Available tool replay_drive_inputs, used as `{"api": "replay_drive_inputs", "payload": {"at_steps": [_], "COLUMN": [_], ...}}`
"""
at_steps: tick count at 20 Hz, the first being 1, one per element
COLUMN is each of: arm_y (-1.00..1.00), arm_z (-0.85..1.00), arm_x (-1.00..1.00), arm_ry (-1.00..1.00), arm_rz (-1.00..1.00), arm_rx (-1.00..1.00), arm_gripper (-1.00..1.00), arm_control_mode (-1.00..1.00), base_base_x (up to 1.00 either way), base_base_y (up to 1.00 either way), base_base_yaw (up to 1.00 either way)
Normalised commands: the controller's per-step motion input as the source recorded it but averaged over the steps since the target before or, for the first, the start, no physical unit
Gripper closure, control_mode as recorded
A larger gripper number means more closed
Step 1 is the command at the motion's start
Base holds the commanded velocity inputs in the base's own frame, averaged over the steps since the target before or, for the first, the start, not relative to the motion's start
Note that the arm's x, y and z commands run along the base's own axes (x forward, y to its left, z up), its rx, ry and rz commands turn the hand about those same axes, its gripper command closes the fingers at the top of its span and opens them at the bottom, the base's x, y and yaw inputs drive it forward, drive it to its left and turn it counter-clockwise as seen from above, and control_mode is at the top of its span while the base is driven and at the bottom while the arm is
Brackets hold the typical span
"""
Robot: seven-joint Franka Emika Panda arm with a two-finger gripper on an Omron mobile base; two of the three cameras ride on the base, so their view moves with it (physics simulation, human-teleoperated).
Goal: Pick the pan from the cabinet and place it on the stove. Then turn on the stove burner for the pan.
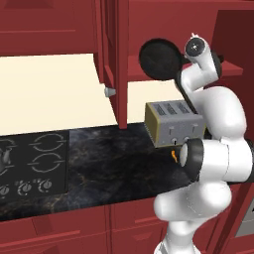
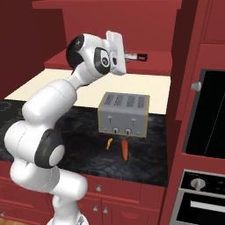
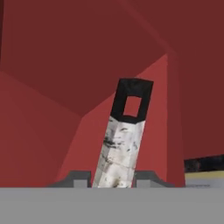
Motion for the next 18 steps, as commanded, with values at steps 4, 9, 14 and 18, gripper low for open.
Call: {"api": "replay_drive_inputs", "payload": {"at_steps": [4,9,14,18], "arm_y": [0.22,0.12,0.03,0.00], "arm_z": [0.00,-0.04,-0.11,-0.13], "arm_x": [-0.79,-0.76,-0.52,-0.39], "arm_ry": [0.00,0.00,-0.01,-0.02], "arm_rz": [0.00,0.00,0.00,0.00], "arm_rx": [0.00,0.00,0.00,0.00], "arm_gripper": [1.00,1.00,1.00,1.00], "arm_control_mode": [-1.00,-1.00,-1.00,-1.00], "base_base_x": [0.00,0.00,0.00,0.00], "base_base_y": [0.00,0.00,0.00,0.00], "base_base_yaw": [0.00,0.00,0.00,0.00]}}
